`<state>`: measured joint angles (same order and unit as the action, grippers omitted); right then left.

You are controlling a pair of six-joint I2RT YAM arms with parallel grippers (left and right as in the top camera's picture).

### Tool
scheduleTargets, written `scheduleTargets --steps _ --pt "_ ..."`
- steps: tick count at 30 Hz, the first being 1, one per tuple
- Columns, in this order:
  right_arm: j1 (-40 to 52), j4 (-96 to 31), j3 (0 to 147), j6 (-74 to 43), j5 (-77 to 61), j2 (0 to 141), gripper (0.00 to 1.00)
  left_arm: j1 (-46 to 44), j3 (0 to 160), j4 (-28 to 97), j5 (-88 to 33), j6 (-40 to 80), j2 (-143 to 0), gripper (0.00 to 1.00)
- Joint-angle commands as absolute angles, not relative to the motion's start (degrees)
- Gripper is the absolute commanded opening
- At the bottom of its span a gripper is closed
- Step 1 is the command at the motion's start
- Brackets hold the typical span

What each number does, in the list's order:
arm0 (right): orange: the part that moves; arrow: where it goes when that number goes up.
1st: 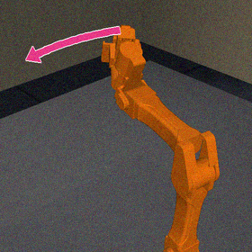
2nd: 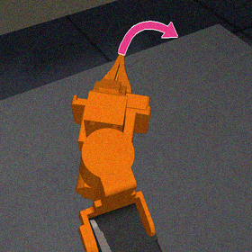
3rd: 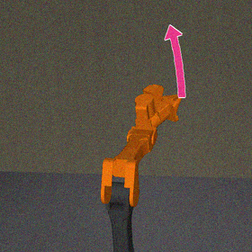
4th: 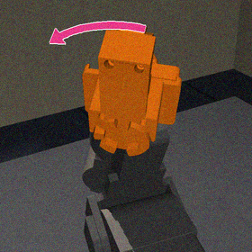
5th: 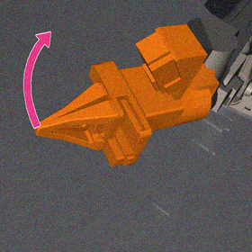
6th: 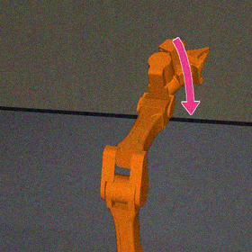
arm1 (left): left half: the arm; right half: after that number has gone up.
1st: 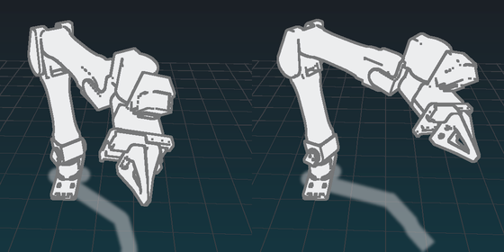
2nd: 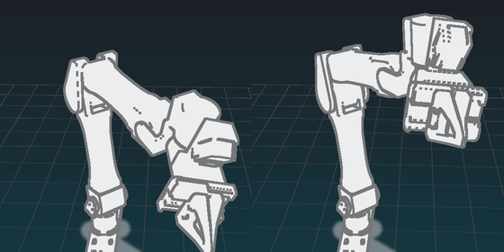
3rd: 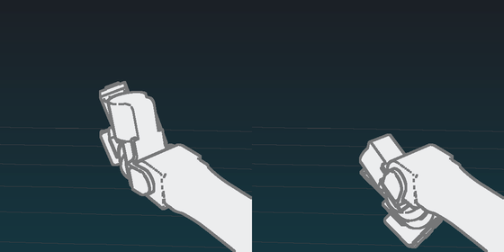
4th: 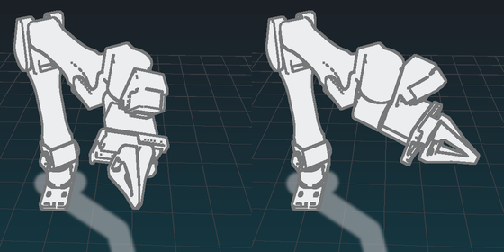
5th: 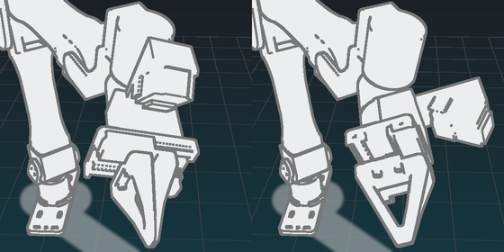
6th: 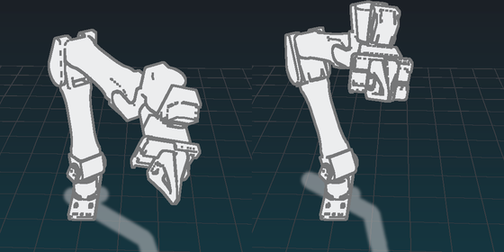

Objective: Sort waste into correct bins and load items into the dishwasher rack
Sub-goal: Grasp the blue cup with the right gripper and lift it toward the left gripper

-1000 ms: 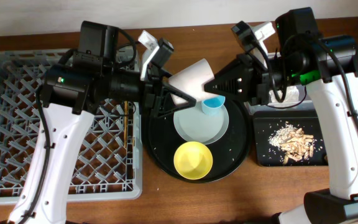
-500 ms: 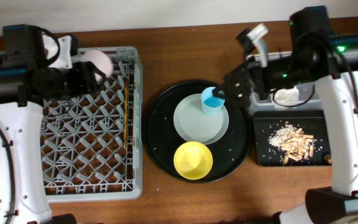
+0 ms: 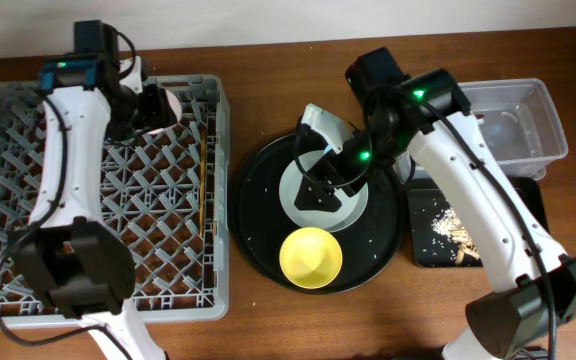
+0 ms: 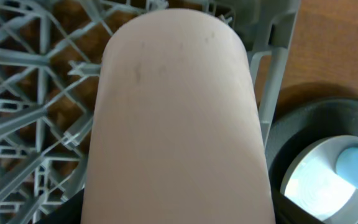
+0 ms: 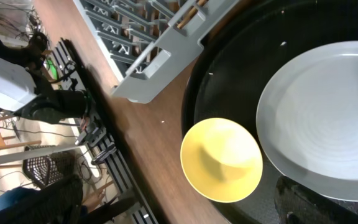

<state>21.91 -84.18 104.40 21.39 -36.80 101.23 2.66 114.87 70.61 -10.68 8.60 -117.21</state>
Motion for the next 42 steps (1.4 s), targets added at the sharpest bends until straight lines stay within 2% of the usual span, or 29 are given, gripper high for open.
scheduleTargets --steps 1,5,8,9,10,14,16,18,22,25,26,28,29,34,40,42 --pt "22.1 -83.9 103.5 21.5 -35.7 101.3 0.99 2.5 116.3 69.6 -7.6 7.5 -120.1 0.52" --pt "22.1 -83.9 103.5 21.5 -35.7 101.3 0.99 2.5 116.3 68.9 -5.9 7.5 -122.8 0.53" --pt "22.1 -83.9 103.5 21.5 -35.7 101.3 0.99 2.4 116.3 68.1 -5.9 7.5 -122.9 0.73" --pt "22.1 -83.9 103.5 21.5 -35.7 101.3 0.99 2.4 116.3 67.9 -5.9 7.5 -122.9 0.94" --pt "22.1 -84.0 103.5 21.5 -35.7 101.3 0.99 2.5 116.3 67.9 -6.0 7.5 -122.9 0.99" --pt "22.1 -84.0 103.5 21.1 -36.3 101.3 0.99 3.1 117.6 68.2 -6.0 7.5 -122.3 0.99" --pt "22.1 -84.0 103.5 15.0 -37.5 101.3 0.98 3.2 120.2 68.6 -6.7 7.5 -120.4 0.99" --pt "22.1 -77.9 103.5 15.1 -36.7 101.3 0.99 3.2 124.7 72.7 -10.3 7.5 -116.3 0.99" --pt "22.1 -68.9 101.9 -4.6 -16.0 101.6 0.97 3.2 127.2 80.2 -10.7 7.5 -105.8 0.99" --pt "22.1 -62.7 97.2 -6.5 -11.7 101.6 0.79 3.2 127.2 81.1 -10.7 7.5 -101.3 0.99" --pt "22.1 -59.7 94.7 -6.5 -10.7 101.6 0.69 3.2 127.2 81.1 -10.7 7.5 -100.6 0.99" --pt "22.1 -53.2 87.9 -6.5 -7.9 101.6 0.33 3.2 127.2 81.1 -10.7 7.5 -100.6 0.99" --pt "22.2 -50.1 84.5 -6.5 -7.9 101.6 0.30 3.2 127.2 81.1 -10.7 7.5 -100.6 0.99" --pt "22.2 -38.4 73.3 -6.5 -4.6 101.6 0.30 3.2 127.2 81.1 -10.7 7.5 -100.6 0.99" --pt "22.2 -35.3 70.9 -6.5 -4.9 101.6 0.29 3.2 127.2 81.1 -10.7 7.5 -100.6 0.99" --pt "22.2 -35.0 70.9 -6.5 -4.9 101.6 0.06 3.2 127.2 81.1 -10.7 7.5 -100.6 0.99"
